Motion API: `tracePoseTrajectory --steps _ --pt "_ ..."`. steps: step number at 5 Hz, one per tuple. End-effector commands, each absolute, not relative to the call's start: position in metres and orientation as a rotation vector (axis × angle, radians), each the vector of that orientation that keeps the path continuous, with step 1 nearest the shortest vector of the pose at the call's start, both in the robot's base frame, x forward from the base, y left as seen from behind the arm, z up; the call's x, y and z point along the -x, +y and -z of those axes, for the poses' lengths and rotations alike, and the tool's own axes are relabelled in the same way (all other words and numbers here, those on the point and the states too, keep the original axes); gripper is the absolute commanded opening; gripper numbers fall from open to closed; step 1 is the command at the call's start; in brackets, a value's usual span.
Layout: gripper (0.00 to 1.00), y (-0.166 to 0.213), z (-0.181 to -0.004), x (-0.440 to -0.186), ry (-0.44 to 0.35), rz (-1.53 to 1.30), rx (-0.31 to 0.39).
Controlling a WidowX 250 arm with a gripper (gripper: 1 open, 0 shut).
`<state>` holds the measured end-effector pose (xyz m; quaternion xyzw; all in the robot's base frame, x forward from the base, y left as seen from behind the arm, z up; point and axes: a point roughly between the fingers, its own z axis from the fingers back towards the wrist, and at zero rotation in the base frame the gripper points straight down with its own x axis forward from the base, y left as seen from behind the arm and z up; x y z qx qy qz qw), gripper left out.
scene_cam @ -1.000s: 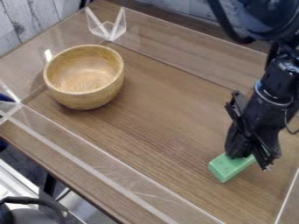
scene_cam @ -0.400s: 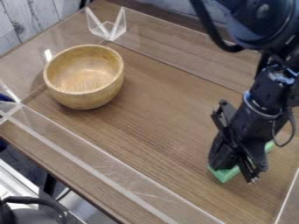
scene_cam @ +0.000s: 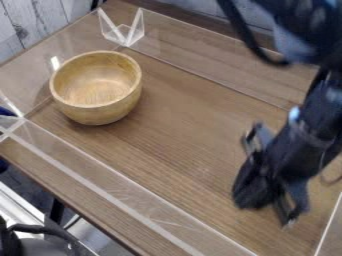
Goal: Put the green block in the brown bowl
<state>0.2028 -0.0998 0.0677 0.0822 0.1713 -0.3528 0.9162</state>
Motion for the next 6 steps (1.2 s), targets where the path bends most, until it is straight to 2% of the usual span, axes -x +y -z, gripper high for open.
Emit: tracePoseTrajectory --steps 1,2,4,6 --pt "0.0 -0.107 -0.122 -0.241 0.163 0.706 -0.225" --pt "1.0 -0.102 -0.115 -0.251 0.198 0.692 -0.231" --pt "1.0 -0.101 -0.101 -0.271 0.205 0.636 -0.214" --pt "1.0 -0.104 -0.06 -0.268 0.272 0.641 -0.22"
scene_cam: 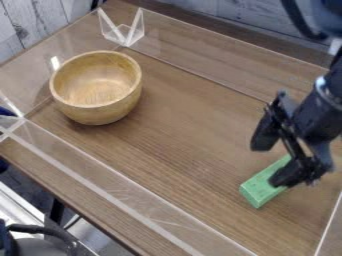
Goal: Put the green block in the brown bowl
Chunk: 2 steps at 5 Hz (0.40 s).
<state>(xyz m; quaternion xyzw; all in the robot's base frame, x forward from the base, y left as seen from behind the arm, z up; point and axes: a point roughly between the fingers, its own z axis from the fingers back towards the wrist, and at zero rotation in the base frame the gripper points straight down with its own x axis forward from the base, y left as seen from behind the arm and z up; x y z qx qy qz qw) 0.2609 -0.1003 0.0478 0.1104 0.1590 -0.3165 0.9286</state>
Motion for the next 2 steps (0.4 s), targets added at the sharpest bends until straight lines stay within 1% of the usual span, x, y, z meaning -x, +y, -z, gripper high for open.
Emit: tracePoseTrajectory --steps 1,2 --pt "1.0 -0.0989 -0.0432 -0.27 0.274 0.661 -0.224" --pt "0.0 -0.0941 -0.0347 -0.2732 0.273 0.662 -0.229"
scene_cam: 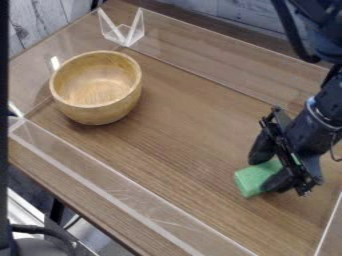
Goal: Put the green block in the brown bowl
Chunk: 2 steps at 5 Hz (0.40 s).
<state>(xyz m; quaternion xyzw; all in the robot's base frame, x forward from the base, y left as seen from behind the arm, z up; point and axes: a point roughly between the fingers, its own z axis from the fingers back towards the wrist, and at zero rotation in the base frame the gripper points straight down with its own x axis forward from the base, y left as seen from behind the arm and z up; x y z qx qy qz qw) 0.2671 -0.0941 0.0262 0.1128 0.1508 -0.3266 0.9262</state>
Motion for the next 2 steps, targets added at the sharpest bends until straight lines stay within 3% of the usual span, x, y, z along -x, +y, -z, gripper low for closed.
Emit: tracePoseTrajectory --steps 1,2 --pt "0.0 -0.0936 -0.0332 -0.2799 0.304 0.654 -0.237" --pt "0.0 -0.0933 -0.0324 -0.2874 0.335 0.646 -0.247"
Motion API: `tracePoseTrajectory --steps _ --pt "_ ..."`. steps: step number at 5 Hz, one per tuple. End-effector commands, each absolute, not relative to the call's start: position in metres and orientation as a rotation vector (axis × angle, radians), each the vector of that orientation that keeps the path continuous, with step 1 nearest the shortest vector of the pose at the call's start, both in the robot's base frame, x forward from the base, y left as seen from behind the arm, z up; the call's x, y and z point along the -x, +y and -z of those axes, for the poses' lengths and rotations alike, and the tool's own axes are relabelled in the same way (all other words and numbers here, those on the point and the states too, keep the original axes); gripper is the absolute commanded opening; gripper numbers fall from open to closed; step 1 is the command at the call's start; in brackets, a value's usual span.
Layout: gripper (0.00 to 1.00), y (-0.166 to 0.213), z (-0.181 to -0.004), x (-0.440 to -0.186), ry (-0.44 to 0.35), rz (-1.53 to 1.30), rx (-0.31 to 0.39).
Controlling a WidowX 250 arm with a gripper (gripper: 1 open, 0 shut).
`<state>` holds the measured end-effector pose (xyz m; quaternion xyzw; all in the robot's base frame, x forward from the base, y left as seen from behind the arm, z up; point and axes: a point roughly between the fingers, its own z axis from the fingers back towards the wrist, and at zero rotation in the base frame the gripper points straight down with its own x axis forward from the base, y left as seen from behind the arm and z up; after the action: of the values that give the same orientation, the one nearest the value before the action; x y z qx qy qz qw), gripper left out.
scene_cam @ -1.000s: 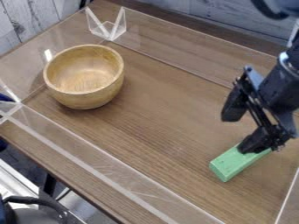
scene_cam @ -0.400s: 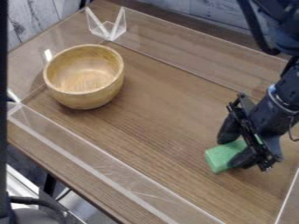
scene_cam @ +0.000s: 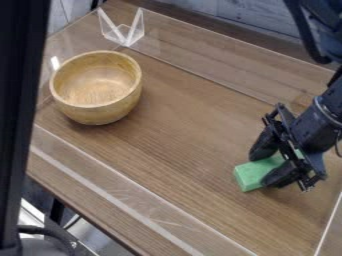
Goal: Put the green block in the brown bowl
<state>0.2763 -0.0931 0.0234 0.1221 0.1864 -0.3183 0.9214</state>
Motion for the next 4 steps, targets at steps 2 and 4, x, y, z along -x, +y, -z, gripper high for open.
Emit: tracePoseTrajectory --steps 2,4 --pt "0.0 -0.094 -0.034 -0.292 0.366 0.734 -0.238" --pt "0.0 -0.099 -0.027 -0.303 0.316 0.726 -0.144"
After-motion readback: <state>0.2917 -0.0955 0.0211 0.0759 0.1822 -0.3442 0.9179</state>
